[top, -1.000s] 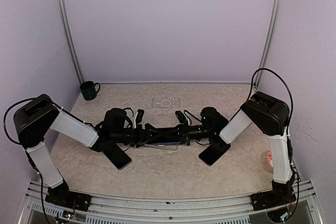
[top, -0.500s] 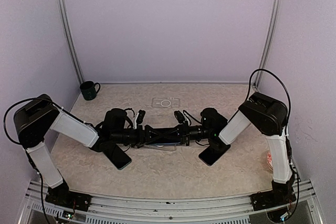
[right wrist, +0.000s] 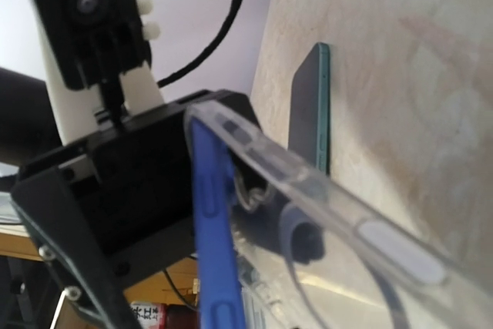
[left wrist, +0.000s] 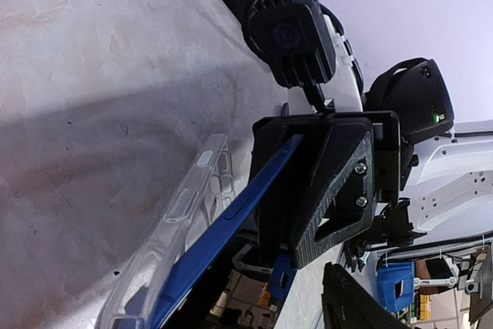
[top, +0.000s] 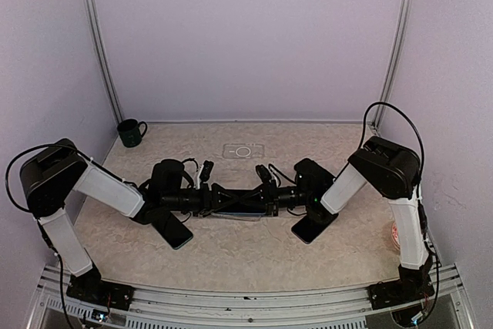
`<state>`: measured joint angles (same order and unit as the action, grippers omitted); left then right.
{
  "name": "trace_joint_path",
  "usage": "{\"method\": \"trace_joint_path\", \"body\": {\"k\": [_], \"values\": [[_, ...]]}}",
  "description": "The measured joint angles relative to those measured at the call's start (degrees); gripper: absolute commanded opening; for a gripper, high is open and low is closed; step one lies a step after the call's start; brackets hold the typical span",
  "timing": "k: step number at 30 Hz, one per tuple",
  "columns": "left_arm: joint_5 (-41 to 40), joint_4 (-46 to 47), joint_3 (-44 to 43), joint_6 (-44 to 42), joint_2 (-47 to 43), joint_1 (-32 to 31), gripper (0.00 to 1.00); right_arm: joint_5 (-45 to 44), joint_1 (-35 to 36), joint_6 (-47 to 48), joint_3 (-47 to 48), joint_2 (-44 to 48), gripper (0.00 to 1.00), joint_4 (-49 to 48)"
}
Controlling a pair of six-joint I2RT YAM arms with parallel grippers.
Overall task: Put the phone into the phone case
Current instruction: Pick up the phone with the phone case from the center of the board.
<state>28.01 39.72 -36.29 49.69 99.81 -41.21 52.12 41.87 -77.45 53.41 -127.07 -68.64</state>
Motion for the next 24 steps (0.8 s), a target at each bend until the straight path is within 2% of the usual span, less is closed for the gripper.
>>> {"method": "trace_joint_path", "body": {"k": [7, 15, 20, 24], "values": [[0.59, 1.03, 0.57, 0.39, 0.0, 0.0, 0.55, -0.17, 0.02, 2.1, 0.0, 0.0, 0.29, 3.26], [0.66, 1.33, 1.36, 1.03, 0.0, 0.15, 0.45, -0.42, 0.02, 7.41, 0.17, 2.21, 0.3, 10.73], [0.68, 2.03, 1.68, 1.49, 0.0, 0.31, 0.45, -0.94, 0.02, 10.82, 0.74, 4.07, 0.3, 15.54], [0.72, 3.04, 1.97, 2.19, 0.0, 0.39, 0.53, -1.4, 0.02, 12.57, 1.16, 4.74, 0.27, 17.25]]}}
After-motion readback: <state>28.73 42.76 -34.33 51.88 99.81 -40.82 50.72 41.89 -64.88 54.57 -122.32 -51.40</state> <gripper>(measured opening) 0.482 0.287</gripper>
